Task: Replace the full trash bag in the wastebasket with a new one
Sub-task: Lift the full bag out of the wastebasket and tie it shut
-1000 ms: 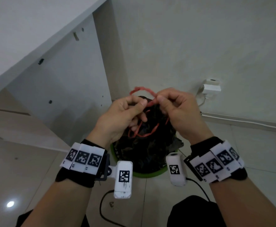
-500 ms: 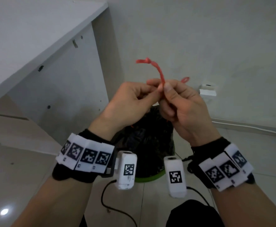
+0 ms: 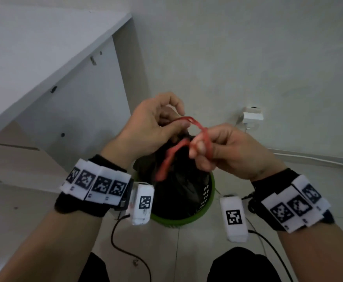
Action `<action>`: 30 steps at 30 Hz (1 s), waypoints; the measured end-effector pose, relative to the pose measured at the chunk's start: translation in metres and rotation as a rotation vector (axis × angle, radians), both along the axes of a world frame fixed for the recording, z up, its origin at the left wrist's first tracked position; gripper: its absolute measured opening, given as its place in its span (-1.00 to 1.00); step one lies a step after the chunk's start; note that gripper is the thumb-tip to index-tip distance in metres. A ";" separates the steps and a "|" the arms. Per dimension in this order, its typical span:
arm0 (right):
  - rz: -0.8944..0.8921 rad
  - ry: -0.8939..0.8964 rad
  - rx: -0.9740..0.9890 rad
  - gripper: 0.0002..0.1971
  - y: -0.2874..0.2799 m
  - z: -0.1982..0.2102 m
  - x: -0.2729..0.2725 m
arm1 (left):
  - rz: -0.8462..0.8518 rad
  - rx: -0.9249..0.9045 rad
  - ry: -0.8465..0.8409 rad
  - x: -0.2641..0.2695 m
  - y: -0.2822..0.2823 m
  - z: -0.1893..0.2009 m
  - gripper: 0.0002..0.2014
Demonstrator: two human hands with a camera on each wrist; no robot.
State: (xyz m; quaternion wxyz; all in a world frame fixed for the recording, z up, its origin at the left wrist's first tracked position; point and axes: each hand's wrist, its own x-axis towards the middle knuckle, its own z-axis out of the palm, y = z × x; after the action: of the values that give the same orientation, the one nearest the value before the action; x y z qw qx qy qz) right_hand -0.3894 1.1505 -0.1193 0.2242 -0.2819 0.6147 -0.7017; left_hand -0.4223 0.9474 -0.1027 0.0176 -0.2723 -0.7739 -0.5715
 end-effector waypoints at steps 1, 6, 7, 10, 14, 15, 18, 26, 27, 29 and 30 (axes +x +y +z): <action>-0.034 -0.052 -0.096 -0.78 -0.001 0.003 -0.001 | -0.021 0.015 0.020 0.003 -0.002 -0.002 -0.89; -0.377 0.004 0.047 -0.83 -0.007 0.009 -0.009 | -0.119 -0.032 0.110 0.022 -0.013 0.000 -0.57; -0.415 0.044 0.093 -0.82 -0.011 0.010 -0.009 | -0.028 -0.032 0.120 0.023 -0.007 0.000 -0.62; -0.453 0.066 0.095 -0.80 -0.022 0.009 -0.008 | 0.235 0.103 0.187 0.028 0.012 -0.005 -0.81; -0.555 -0.045 -0.056 -0.67 0.027 -0.002 -0.016 | 0.522 0.153 0.209 0.025 -0.037 -0.016 -0.62; -0.657 -0.033 -0.026 -0.58 0.051 -0.009 -0.018 | 0.590 0.079 0.228 0.024 -0.059 -0.020 -0.58; -0.953 -0.042 0.169 -0.55 0.107 -0.046 -0.026 | 0.773 -0.242 0.148 0.018 -0.109 -0.052 -0.51; -0.958 0.250 0.832 -0.41 0.069 -0.076 -0.012 | 0.584 -0.381 0.170 0.025 -0.070 -0.085 -0.62; -0.931 0.430 0.879 -0.38 0.054 -0.075 -0.008 | 0.536 -0.410 0.243 0.028 -0.059 -0.082 -0.58; -0.842 0.627 1.066 -0.35 0.025 -0.077 -0.005 | 0.397 -0.539 0.231 0.028 -0.041 -0.082 -0.49; -0.815 0.657 1.160 -0.34 0.013 -0.078 -0.005 | 0.340 -0.618 0.159 0.027 -0.032 -0.084 -0.45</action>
State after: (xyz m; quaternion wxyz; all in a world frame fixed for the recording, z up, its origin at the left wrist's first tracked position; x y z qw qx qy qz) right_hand -0.3947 1.1639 -0.1971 -0.1332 -0.0648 0.9732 -0.1757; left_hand -0.3956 0.9150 -0.1871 0.0894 -0.1760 -0.9406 -0.2763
